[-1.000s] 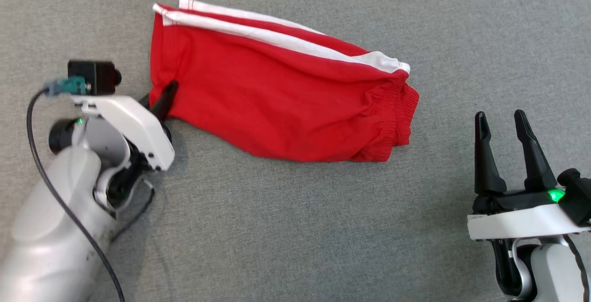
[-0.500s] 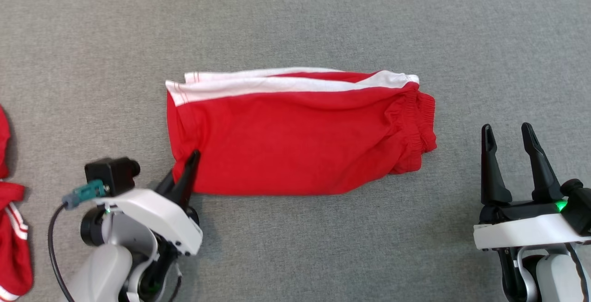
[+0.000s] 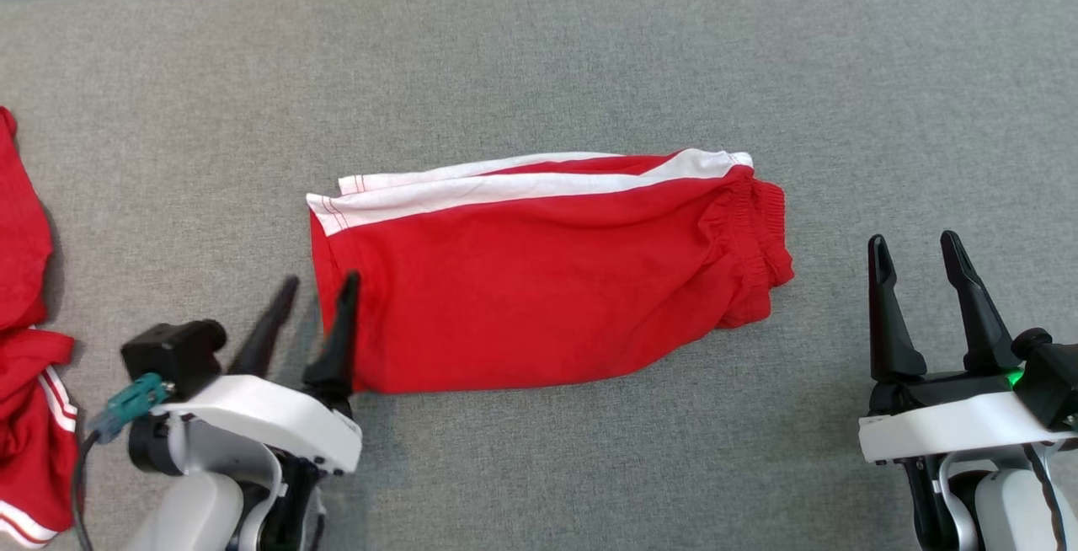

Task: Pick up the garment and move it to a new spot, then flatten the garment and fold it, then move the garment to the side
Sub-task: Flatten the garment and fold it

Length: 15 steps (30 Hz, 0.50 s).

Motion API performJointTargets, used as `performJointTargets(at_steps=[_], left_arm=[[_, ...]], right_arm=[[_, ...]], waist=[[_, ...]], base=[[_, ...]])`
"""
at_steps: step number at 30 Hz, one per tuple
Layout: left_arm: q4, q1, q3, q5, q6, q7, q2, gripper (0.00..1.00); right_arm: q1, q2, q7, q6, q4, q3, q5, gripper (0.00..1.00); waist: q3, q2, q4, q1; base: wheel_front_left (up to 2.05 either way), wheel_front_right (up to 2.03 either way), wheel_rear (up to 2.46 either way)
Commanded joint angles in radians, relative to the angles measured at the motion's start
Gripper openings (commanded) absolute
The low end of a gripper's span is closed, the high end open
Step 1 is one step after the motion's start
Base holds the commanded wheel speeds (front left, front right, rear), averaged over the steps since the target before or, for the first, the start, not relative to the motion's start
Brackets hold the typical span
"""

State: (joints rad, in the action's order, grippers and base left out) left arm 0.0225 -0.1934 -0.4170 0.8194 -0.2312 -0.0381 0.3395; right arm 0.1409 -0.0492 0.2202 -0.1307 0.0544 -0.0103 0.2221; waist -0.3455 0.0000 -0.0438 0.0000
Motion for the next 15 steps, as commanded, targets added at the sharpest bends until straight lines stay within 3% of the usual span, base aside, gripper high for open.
performJointTargets(at_steps=[1,7,15], left_arm=[[-0.006,-0.014,0.01,-0.018,-0.005,-0.021,0.009,1.0],[-0.062,-0.055,0.044,-0.164,-0.045,-0.192,0.022,1.0],[-0.131,-0.009,0.037,-0.352,-0.107,-0.224,0.052,1.0]], right_arm=[[-0.001,-0.007,-0.002,0.0,-0.002,0.0,-0.005,1.0],[0.003,-0.016,-0.013,0.0,-0.006,-0.005,-0.038,1.0],[-0.011,-0.02,-0.034,0.0,-0.013,-0.006,-0.087,1.0]], waist=[[0.006,0.0,0.001,0.0],[0.038,0.0,0.008,0.0],[0.073,0.0,0.01,0.0]], base=[[0.0,0.0,0.0],[0.0,0.0,0.0],[0.0,0.0,0.0]])
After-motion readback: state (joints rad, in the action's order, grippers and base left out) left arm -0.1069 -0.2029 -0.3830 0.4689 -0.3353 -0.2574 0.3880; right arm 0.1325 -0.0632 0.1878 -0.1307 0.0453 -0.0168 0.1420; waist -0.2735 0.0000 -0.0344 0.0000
